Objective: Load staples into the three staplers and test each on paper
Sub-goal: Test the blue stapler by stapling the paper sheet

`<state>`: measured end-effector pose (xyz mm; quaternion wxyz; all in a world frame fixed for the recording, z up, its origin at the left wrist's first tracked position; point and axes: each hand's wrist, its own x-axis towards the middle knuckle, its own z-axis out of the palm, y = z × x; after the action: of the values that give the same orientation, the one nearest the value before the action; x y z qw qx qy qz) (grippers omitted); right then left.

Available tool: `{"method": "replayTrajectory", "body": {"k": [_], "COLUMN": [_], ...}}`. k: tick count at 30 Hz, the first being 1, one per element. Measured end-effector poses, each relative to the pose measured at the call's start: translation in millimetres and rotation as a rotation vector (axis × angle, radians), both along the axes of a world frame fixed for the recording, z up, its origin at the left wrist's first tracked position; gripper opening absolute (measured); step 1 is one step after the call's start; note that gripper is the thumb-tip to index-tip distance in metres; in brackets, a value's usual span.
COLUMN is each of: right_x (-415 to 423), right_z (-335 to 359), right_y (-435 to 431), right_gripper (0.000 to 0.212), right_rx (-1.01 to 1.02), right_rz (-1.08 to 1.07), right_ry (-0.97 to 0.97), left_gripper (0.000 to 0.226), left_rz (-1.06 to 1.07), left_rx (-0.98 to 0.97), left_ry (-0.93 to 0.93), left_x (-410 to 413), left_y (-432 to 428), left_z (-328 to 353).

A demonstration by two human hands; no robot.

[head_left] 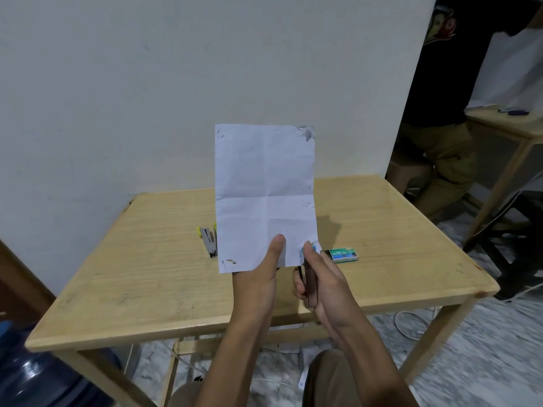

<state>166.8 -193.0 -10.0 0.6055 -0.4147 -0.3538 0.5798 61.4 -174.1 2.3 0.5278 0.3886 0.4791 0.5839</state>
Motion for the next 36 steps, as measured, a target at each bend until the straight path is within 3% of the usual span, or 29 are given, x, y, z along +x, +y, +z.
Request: {"method": "replayTrajectory", "body": {"k": [11, 25, 32, 36], "right_x": [-2.2, -5.6, 5.3, 15.7], "right_z": [5.3, 1.4, -3.9, 1.7], "right_y": [4.2, 6.2, 7.0, 14.0], "right_gripper": [0.034, 0.018, 0.046, 0.061], "right_rx": [0.004, -0.044, -0.004, -0.005], "right_rz": [-0.013, -0.093, -0.07, -0.192], "right_ry": [0.113, -0.037, 0.187, 0.052], "left_gripper": [0.043, 0.043, 0.053, 0.051], "left_rz": [-0.021, -0.033, -0.062, -0.106], "left_rx": [0.011, -0.011, -0.038, -0.012], "left_ry": [-0.023, -0.051, -0.198, -0.231], "left_x": [-2.7, -4.9, -11.5, -13.0], "left_y": [-1.0, 2.4, 7.7, 7.0], "left_z": [2.5, -6.6, -8.0, -6.2]}}
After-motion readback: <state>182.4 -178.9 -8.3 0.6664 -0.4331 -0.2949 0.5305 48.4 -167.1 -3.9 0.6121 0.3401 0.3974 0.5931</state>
